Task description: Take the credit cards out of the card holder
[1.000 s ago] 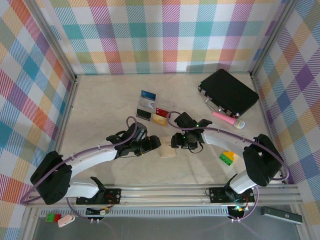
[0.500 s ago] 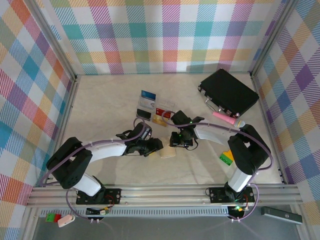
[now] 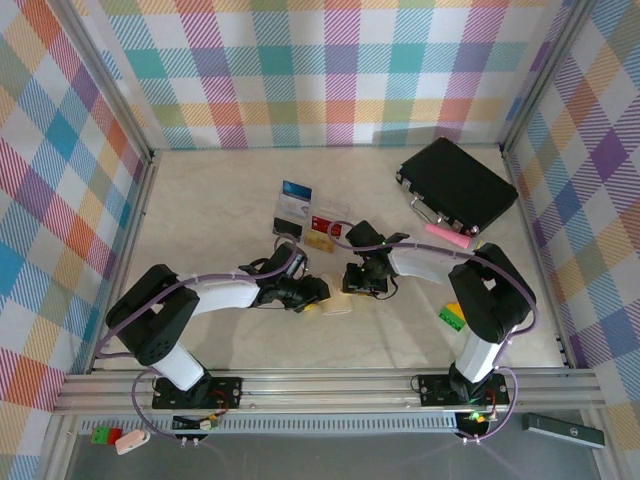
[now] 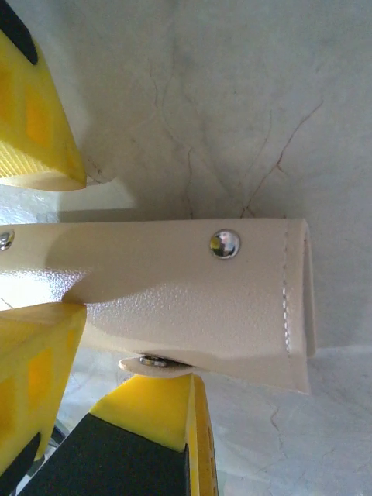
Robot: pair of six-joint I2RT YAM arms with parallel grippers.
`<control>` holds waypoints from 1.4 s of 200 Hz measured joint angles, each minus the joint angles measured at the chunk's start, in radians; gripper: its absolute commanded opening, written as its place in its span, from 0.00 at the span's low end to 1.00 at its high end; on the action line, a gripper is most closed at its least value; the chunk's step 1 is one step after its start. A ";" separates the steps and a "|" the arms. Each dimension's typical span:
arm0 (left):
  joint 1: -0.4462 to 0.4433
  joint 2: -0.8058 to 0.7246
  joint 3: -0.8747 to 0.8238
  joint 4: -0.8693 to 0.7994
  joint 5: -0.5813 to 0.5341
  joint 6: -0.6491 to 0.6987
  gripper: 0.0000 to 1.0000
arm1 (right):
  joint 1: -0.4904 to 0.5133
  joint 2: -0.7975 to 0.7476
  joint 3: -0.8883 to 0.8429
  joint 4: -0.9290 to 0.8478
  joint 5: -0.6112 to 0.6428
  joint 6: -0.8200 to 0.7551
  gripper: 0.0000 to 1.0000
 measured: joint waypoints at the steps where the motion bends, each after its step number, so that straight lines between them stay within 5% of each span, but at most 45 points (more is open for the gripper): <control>1: 0.000 0.000 0.000 0.001 0.001 0.000 0.41 | 0.000 0.000 0.000 0.001 0.000 0.000 0.33; 41: 0.003 0.000 0.005 0.042 0.032 0.004 0.33 | -0.004 0.002 0.000 0.002 -0.001 0.000 0.33; 103: 0.010 -0.006 0.009 0.064 0.049 0.019 0.00 | -0.006 -0.129 -0.043 0.018 0.030 -0.001 0.38; 159: 0.012 -0.019 0.016 0.061 0.049 0.030 0.00 | -0.008 -0.153 -0.054 0.077 -0.066 -0.010 0.45; 248: 0.016 -0.019 0.021 0.060 0.047 0.030 0.00 | -0.008 -0.023 0.013 0.060 -0.103 -0.016 0.41; 280: 0.016 -0.019 0.021 0.056 0.043 0.030 0.00 | -0.003 -0.017 0.031 0.041 -0.067 -0.011 0.33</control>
